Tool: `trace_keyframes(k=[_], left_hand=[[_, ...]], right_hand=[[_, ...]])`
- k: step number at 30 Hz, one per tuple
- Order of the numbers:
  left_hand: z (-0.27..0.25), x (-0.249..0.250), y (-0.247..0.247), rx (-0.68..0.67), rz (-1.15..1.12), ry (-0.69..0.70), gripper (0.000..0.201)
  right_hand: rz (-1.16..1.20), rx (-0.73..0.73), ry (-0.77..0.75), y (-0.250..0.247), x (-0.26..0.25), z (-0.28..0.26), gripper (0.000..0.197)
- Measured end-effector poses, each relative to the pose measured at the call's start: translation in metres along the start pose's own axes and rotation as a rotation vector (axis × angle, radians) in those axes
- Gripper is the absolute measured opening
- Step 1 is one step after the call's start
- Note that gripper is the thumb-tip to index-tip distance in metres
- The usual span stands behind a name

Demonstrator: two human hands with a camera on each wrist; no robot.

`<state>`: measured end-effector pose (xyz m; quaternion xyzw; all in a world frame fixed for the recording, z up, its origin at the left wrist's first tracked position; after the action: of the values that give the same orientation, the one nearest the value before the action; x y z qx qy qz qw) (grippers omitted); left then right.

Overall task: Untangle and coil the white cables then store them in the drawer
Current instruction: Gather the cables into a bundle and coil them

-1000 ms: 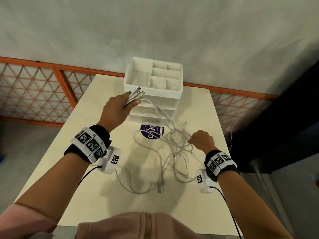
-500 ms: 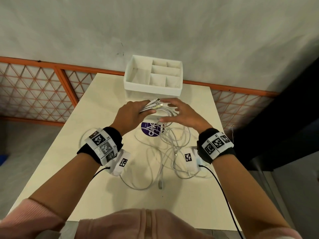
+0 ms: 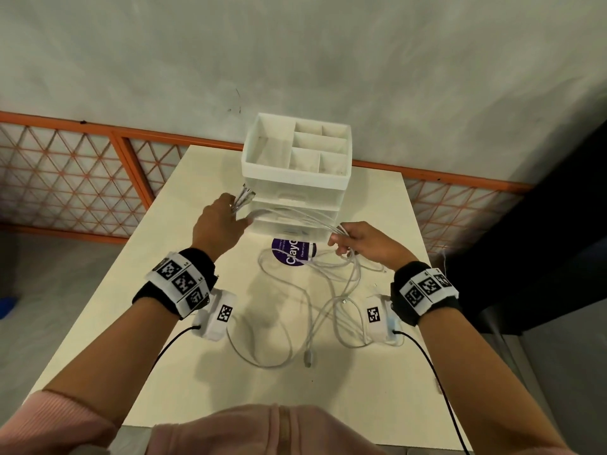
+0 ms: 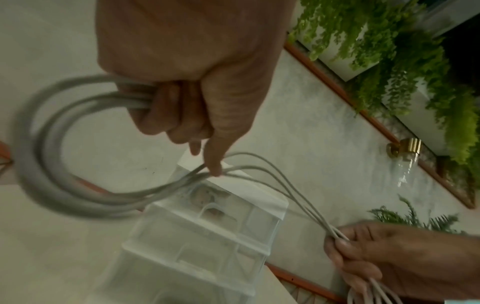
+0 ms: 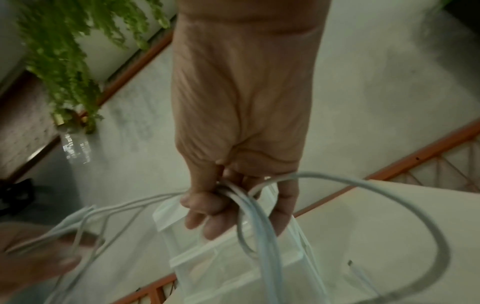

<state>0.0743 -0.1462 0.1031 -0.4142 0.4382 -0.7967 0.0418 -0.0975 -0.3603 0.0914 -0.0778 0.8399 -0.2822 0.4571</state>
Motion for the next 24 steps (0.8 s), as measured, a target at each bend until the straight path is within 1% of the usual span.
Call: trace_keyframes(k=[1, 2, 4, 6, 8, 9, 10, 11, 12, 13, 14, 15, 16, 18, 20, 22, 24], left_hand=[[-0.002, 0.004, 0.0, -0.009, -0.03, 0.014, 0.042], [-0.005, 0.01, -0.001, -0.007, -0.087, 0.059, 0.051], [-0.009, 0.026, -0.001, -0.011, -0.231, 0.195, 0.056], [-0.011, 0.041, 0.003, -0.114, -0.307, 0.316, 0.057], [-0.009, 0.048, 0.016, -0.256, -0.343, 0.401, 0.066], [-0.008, 0.05, 0.024, -0.323, -0.352, 0.408, 0.071], [-0.007, 0.05, 0.03, -0.37, -0.336, 0.41, 0.07], [-0.006, 0.05, 0.036, -0.401, -0.31, 0.399, 0.061], [-0.005, 0.051, 0.04, -0.412, -0.292, 0.386, 0.044], [-0.004, 0.05, 0.043, -0.423, -0.278, 0.356, 0.021], [-0.003, 0.05, 0.043, -0.44, -0.268, 0.355, 0.002], [-0.001, 0.051, 0.042, -0.444, -0.241, 0.355, 0.013], [-0.001, 0.051, 0.039, -0.451, -0.22, 0.36, 0.018], [0.004, 0.048, 0.032, -0.425, -0.171, 0.343, 0.016], [0.009, 0.045, 0.022, -0.374, -0.124, 0.328, 0.021], [0.015, 0.043, 0.015, -0.346, -0.105, 0.314, 0.023], [0.019, 0.044, 0.009, -0.328, -0.098, 0.315, 0.025]], right_hand=[[-0.058, 0.003, 0.02, -0.001, -0.002, 0.001, 0.024], [-0.117, 0.005, 0.038, 0.0, -0.003, 0.002, 0.026], [-0.201, 0.008, 0.071, 0.0, -0.005, 0.002, 0.026], [-0.213, -0.015, 0.076, 0.001, -0.012, 0.0, 0.022], [-0.211, -0.066, 0.047, 0.005, -0.025, -0.004, 0.024], [-0.215, -0.094, 0.027, 0.007, -0.032, -0.006, 0.026], [-0.214, -0.116, 0.006, 0.008, -0.038, -0.008, 0.029], [-0.2, -0.127, -0.014, 0.009, -0.044, -0.01, 0.03], [-0.172, -0.129, -0.031, 0.008, -0.047, -0.011, 0.031], [-0.14, -0.136, -0.049, 0.006, -0.05, -0.012, 0.031], [-0.114, -0.147, -0.067, 0.005, -0.051, -0.012, 0.03], [-0.09, -0.154, -0.086, 0.004, -0.05, -0.014, 0.029], [-0.069, -0.142, -0.094, 0.001, -0.046, -0.014, 0.027], [-0.025, -0.054, -0.057, -0.006, -0.034, -0.011, 0.025], [0.06, 0.015, -0.031, -0.013, -0.022, -0.009, 0.024], [0.19, 0.049, -0.066, -0.016, -0.014, -0.007, 0.015], [0.252, 0.124, -0.1, -0.02, -0.007, -0.006, 0.007]])
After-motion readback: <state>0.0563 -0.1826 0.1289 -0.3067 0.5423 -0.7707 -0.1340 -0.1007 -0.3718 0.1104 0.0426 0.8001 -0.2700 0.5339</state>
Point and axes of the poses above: each hand's wrist, its own z-axis towards the middle knuckle, its own y-axis out of the palm, x = y × z, the point moved 2 cm from there along z, towards the middle knuckle, and after that the axes turned 15 degrees about y, right-handed, at the moved point
